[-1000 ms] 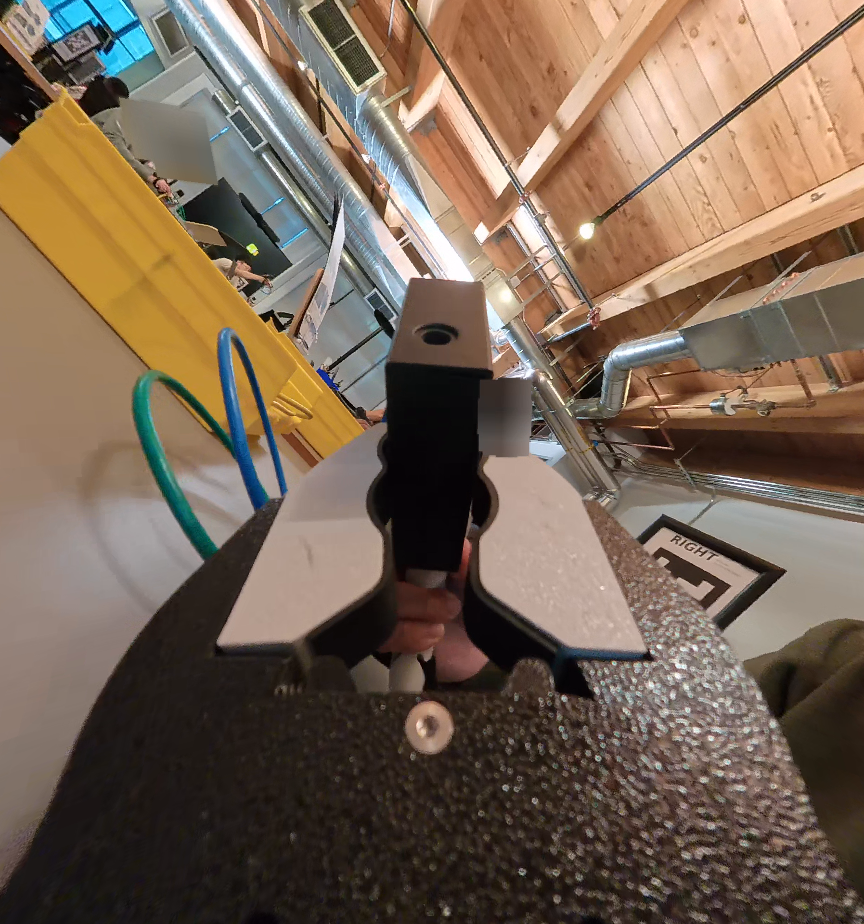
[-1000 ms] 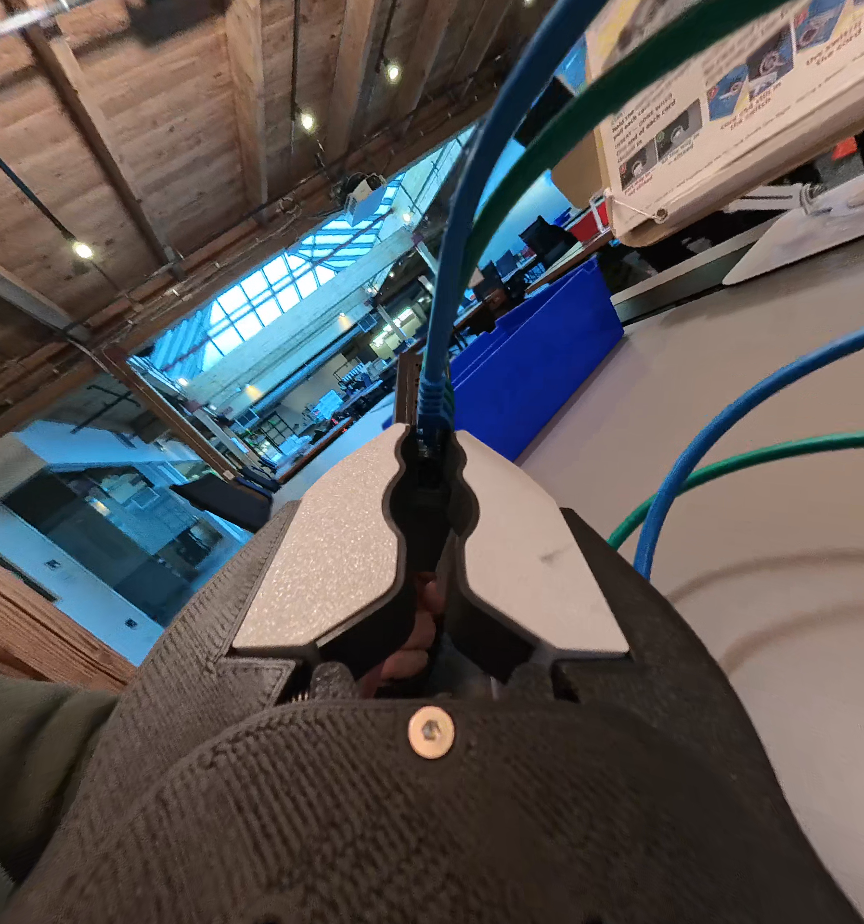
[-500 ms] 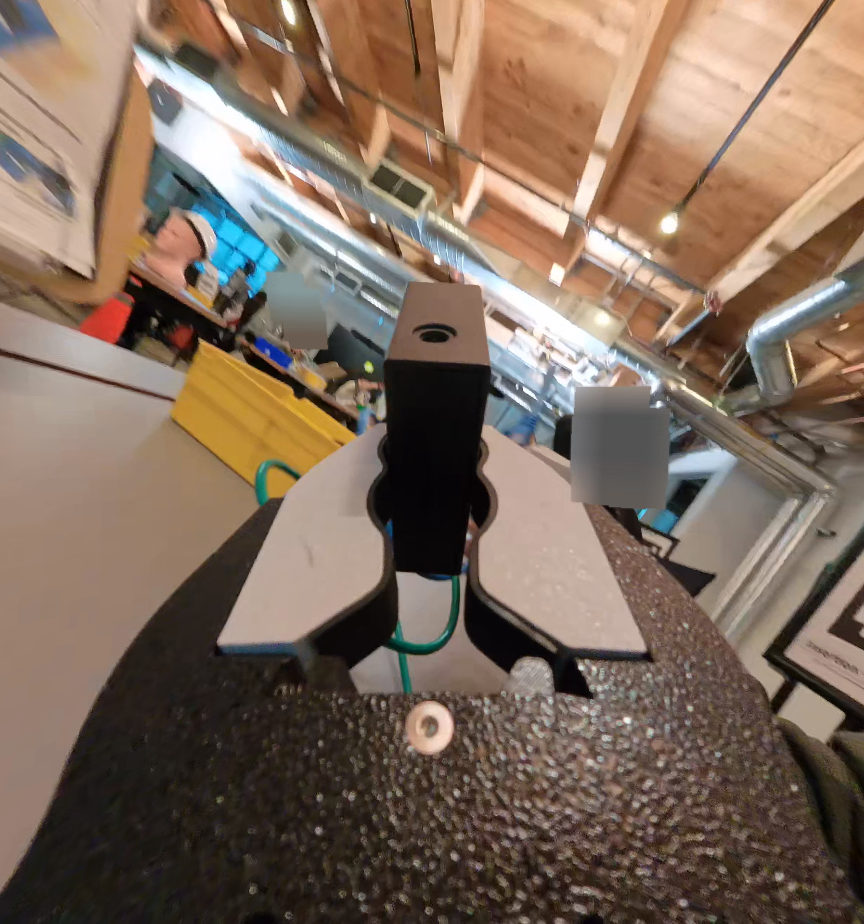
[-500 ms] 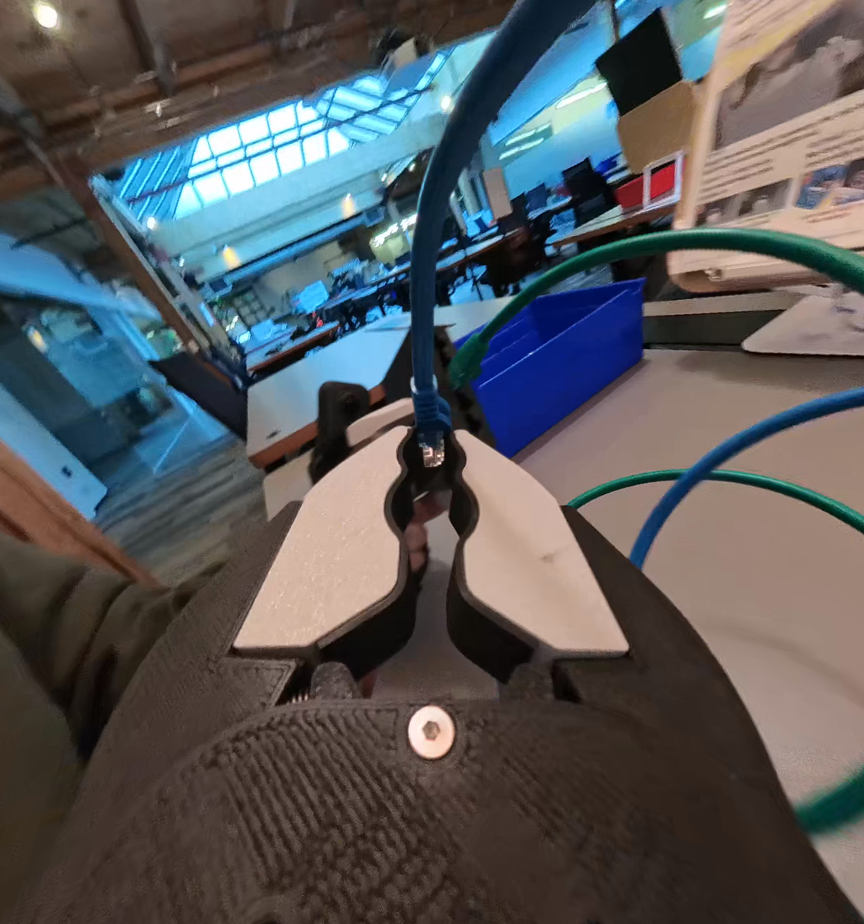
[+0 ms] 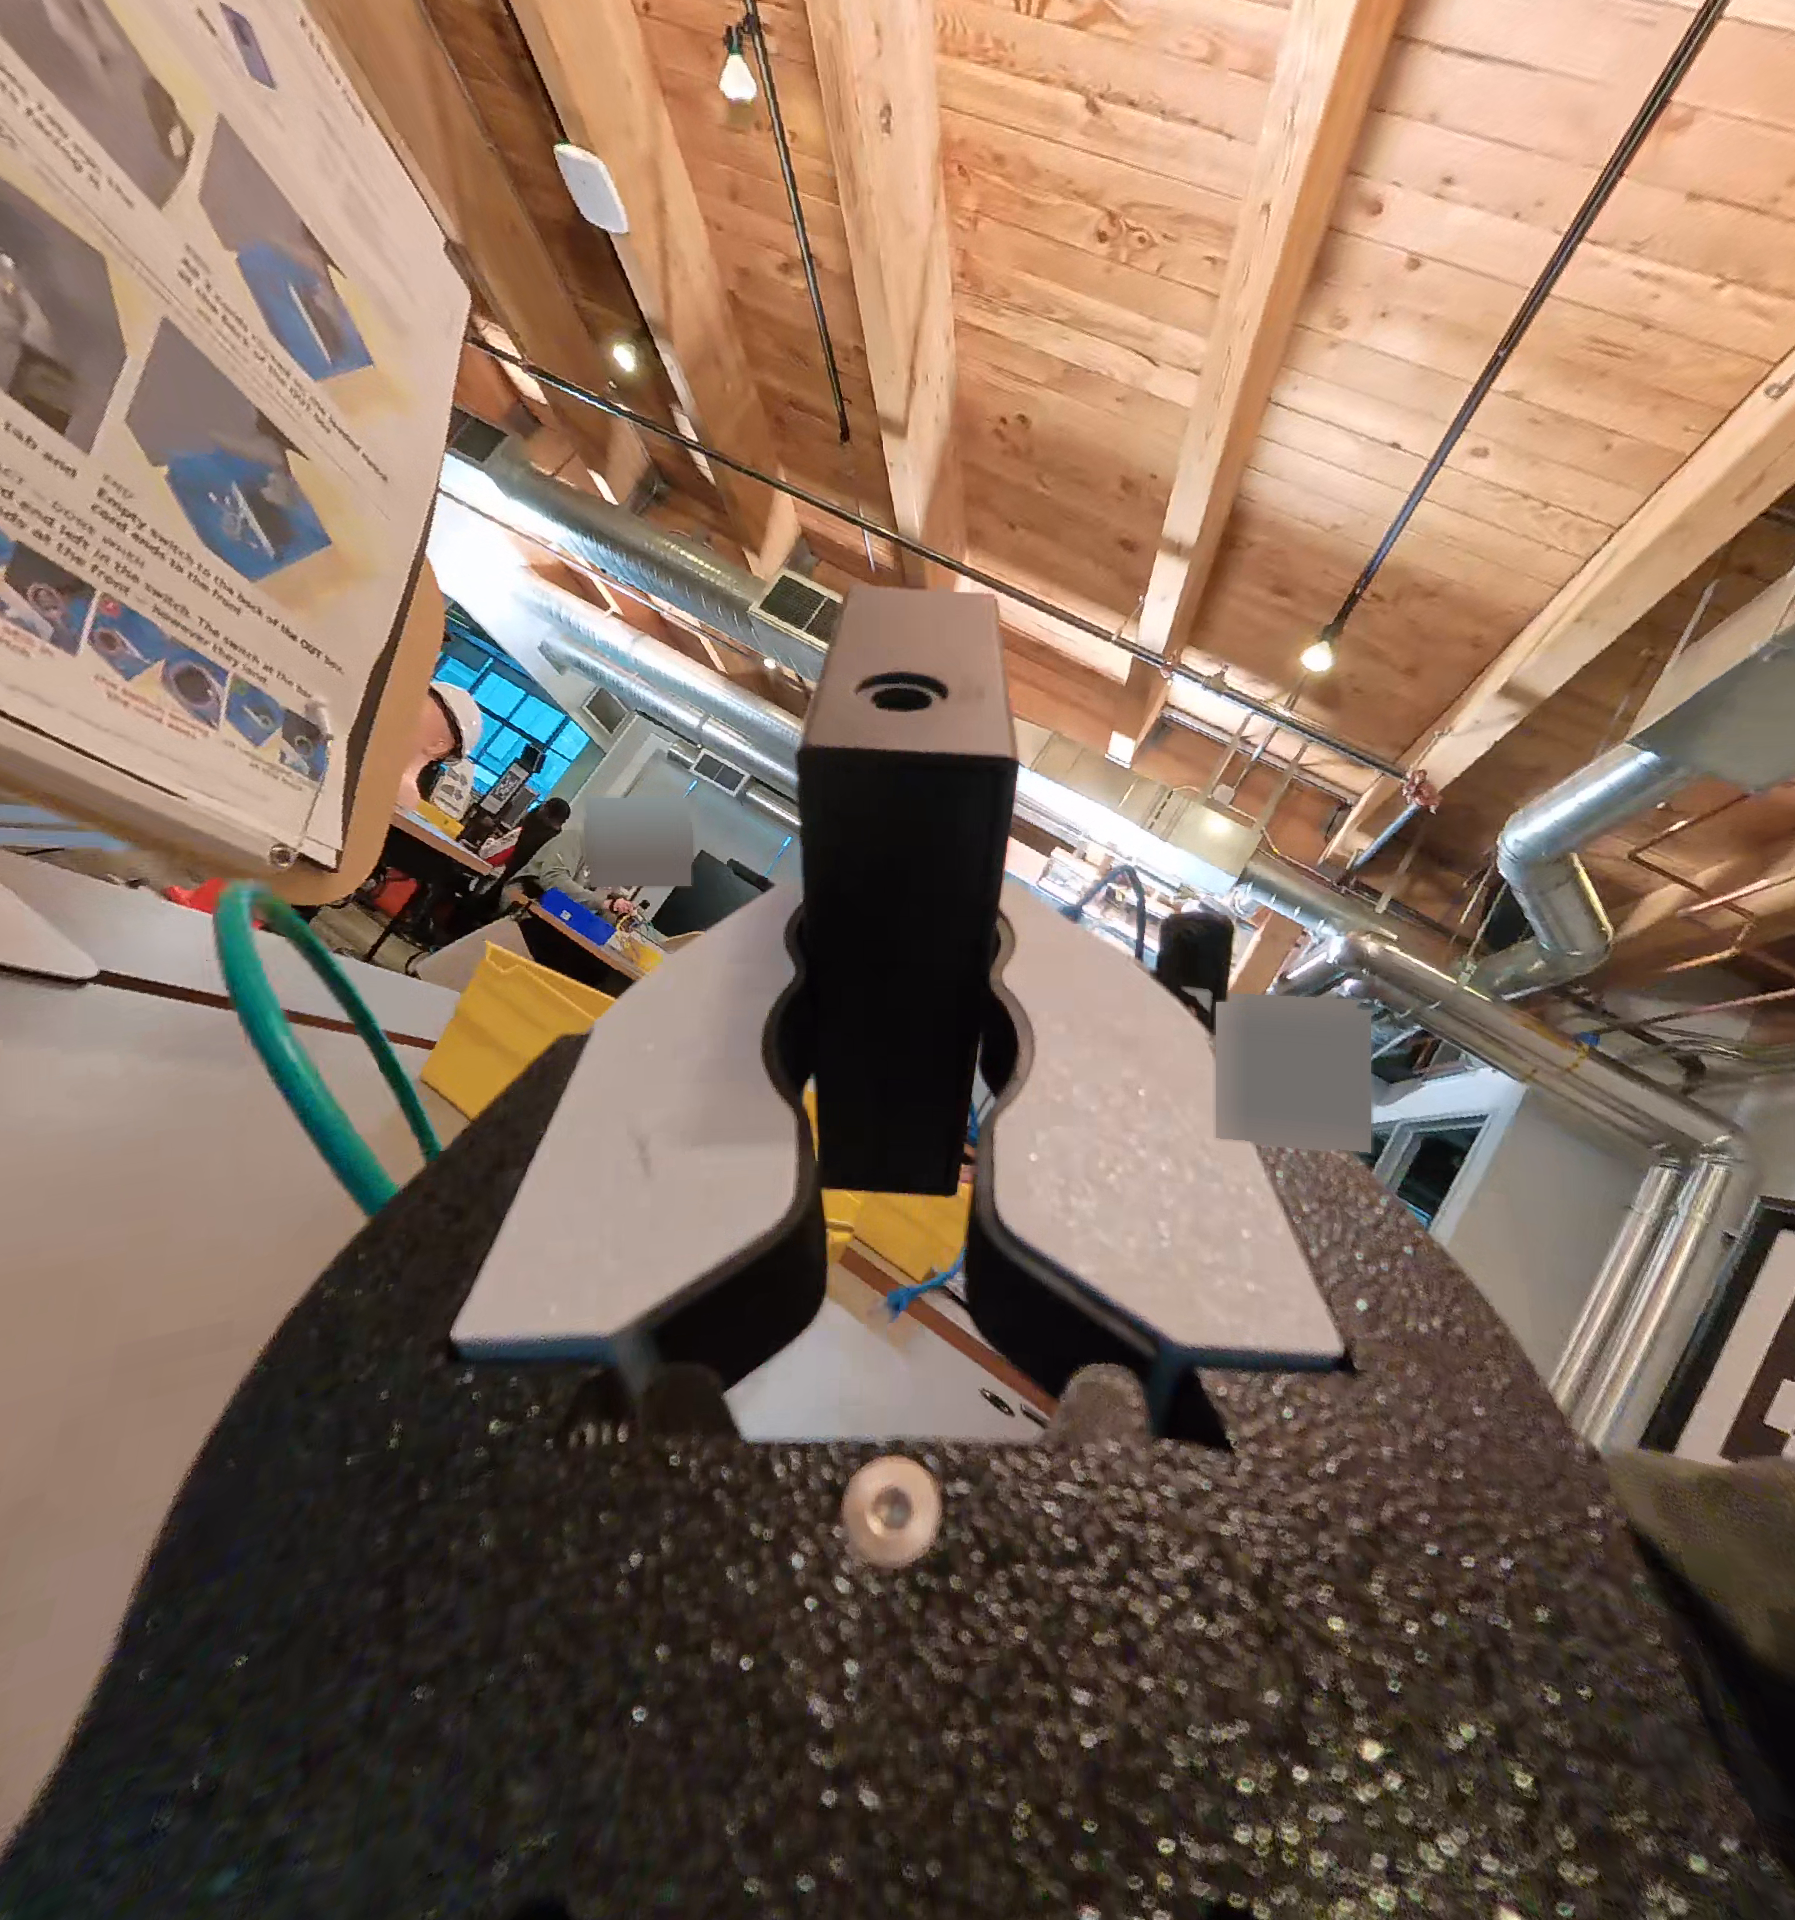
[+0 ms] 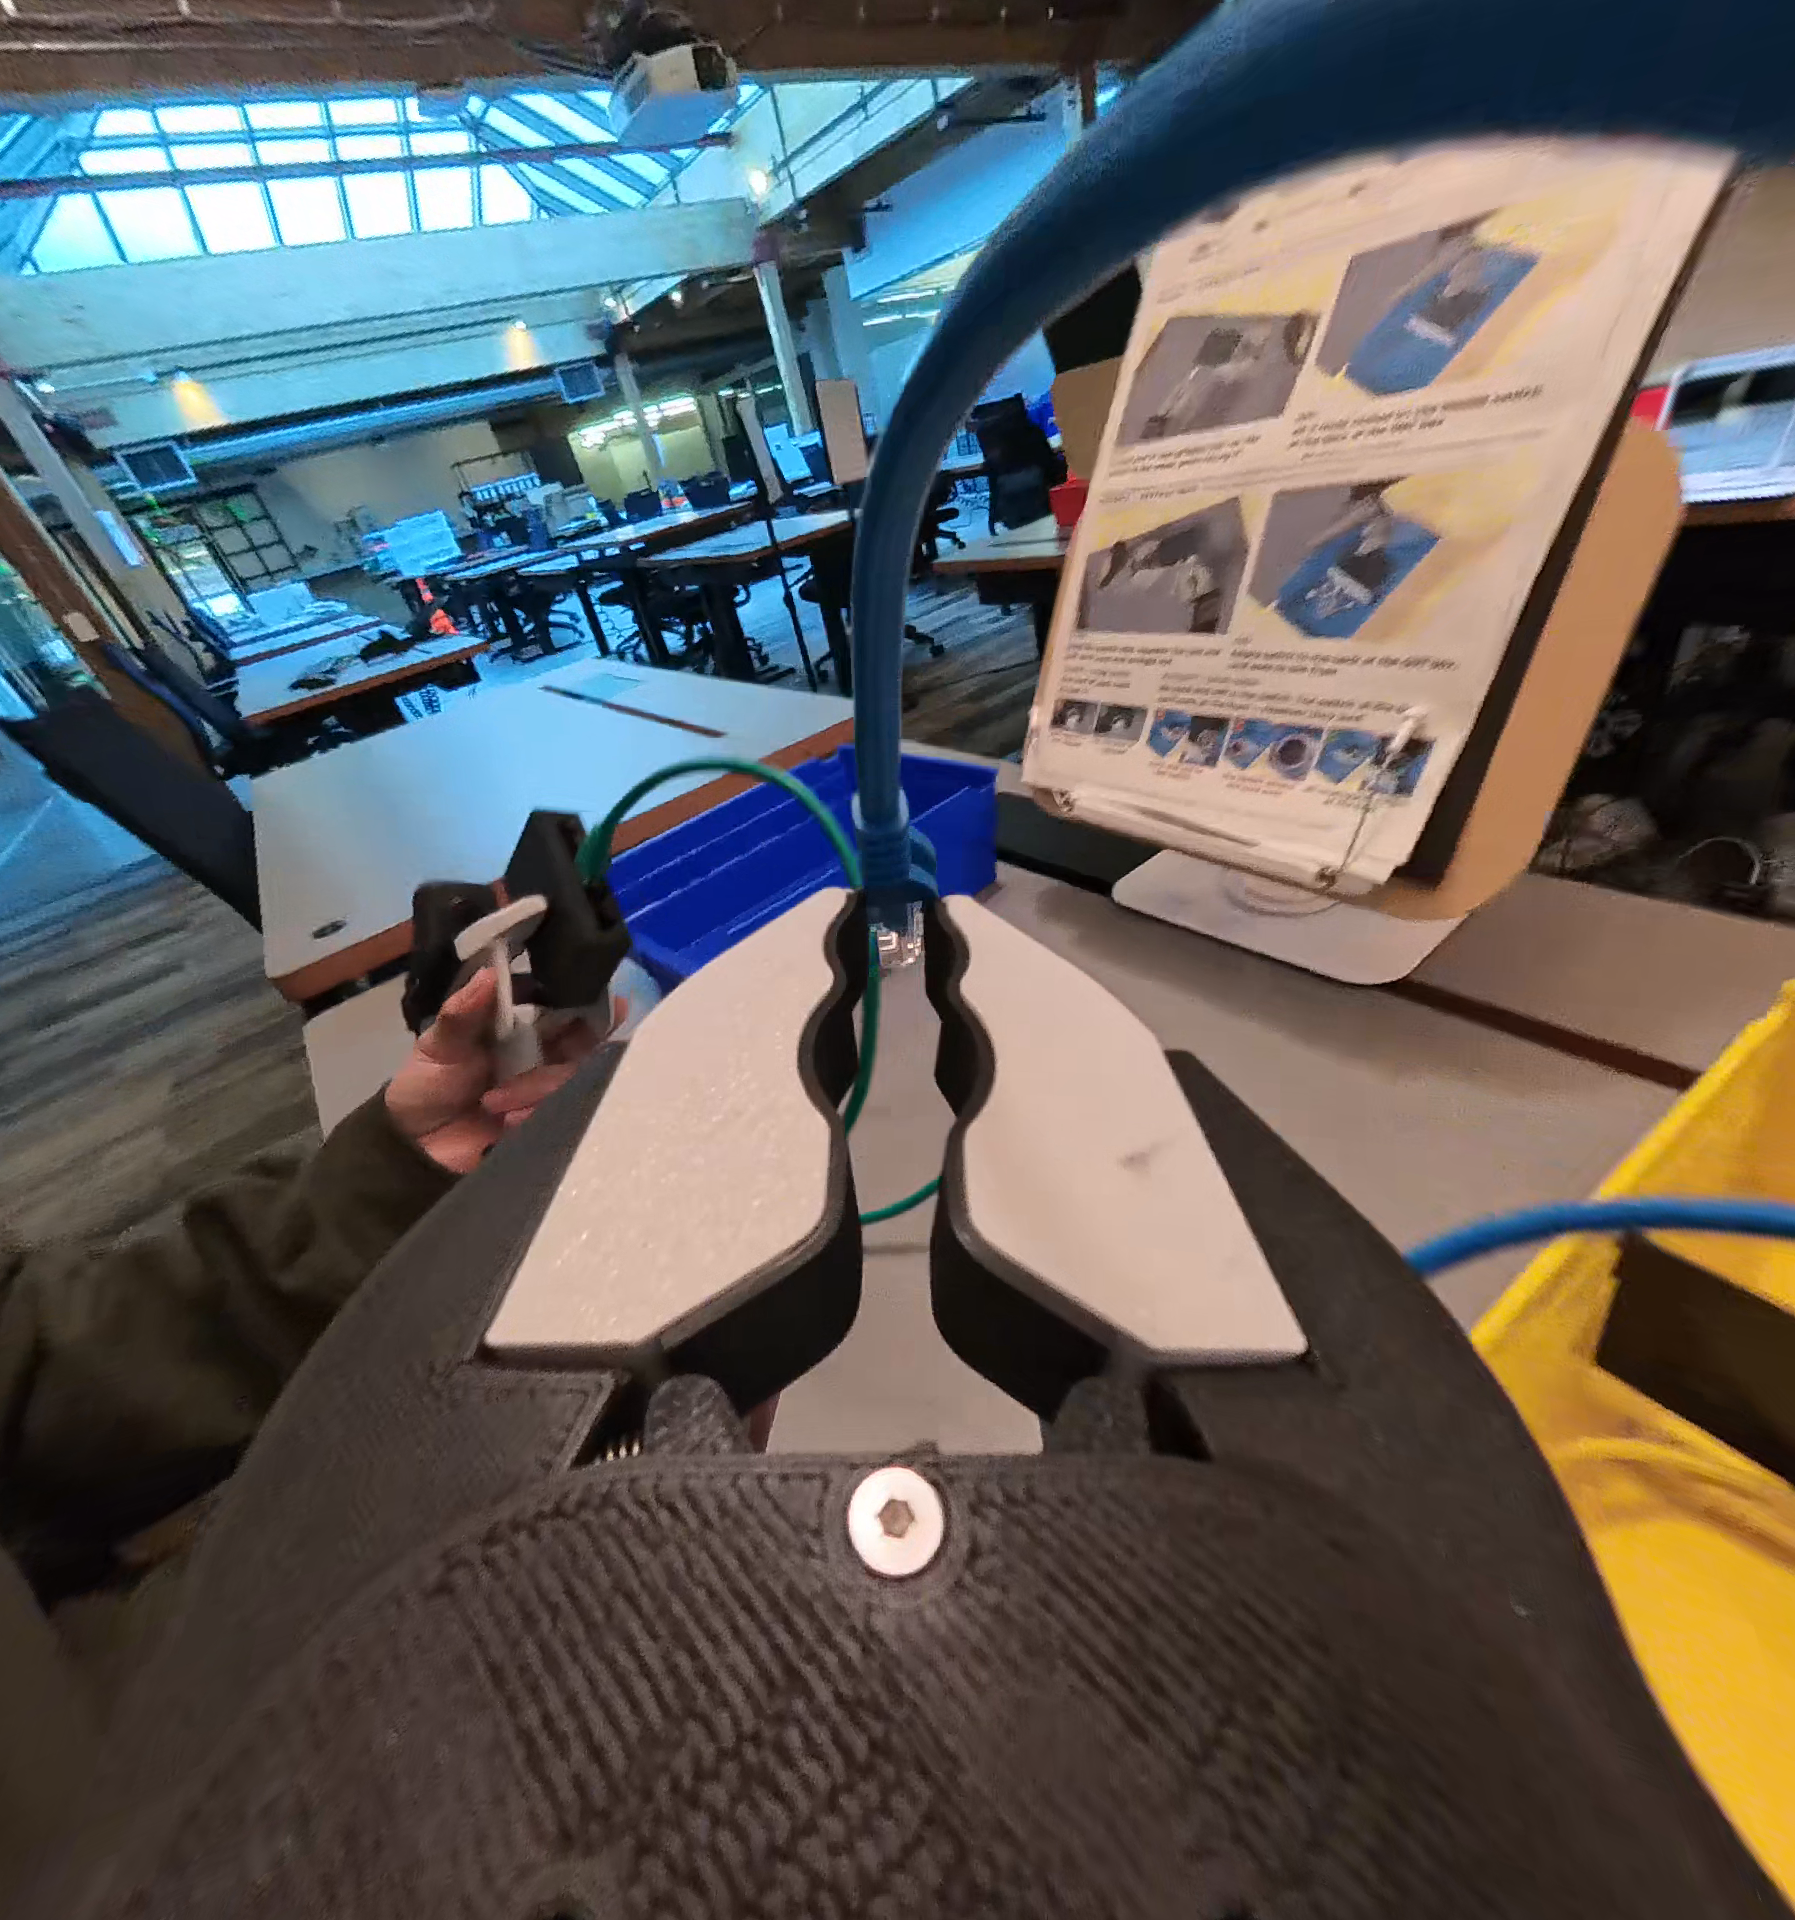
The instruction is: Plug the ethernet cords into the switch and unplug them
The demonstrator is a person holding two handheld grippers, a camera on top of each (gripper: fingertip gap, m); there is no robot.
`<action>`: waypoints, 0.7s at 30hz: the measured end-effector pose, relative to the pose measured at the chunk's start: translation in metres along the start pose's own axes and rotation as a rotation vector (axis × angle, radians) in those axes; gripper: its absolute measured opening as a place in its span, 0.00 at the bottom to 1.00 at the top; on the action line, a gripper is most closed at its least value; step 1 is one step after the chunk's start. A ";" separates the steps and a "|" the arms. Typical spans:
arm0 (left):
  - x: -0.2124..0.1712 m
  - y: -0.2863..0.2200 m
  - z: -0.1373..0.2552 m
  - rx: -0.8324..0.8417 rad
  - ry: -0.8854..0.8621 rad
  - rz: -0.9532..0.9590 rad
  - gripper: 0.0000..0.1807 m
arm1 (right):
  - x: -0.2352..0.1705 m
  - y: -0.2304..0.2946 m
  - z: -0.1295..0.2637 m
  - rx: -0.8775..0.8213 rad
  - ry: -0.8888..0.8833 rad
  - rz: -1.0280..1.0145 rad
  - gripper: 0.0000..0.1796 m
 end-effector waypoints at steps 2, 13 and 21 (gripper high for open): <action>-0.003 0.001 0.000 -0.001 0.013 0.009 0.15 | 0.021 -0.014 -0.001 0.012 -0.011 -0.017 0.07; -0.017 0.005 -0.003 -0.015 0.053 0.048 0.15 | 0.015 -0.130 -0.028 -0.041 0.015 -0.252 0.07; -0.023 0.009 -0.003 -0.010 0.067 0.063 0.15 | -0.102 -0.182 -0.020 -0.276 0.384 -0.422 0.07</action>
Point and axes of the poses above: each gripper's, where its closed fingertips meet, z back along the fingers, x out of its top, y = z × x across the jaws, the point moved 3 cm from there along z, back along the fingers, and after that the axes turned 13 degrees about -x, right-handed, at the moved point
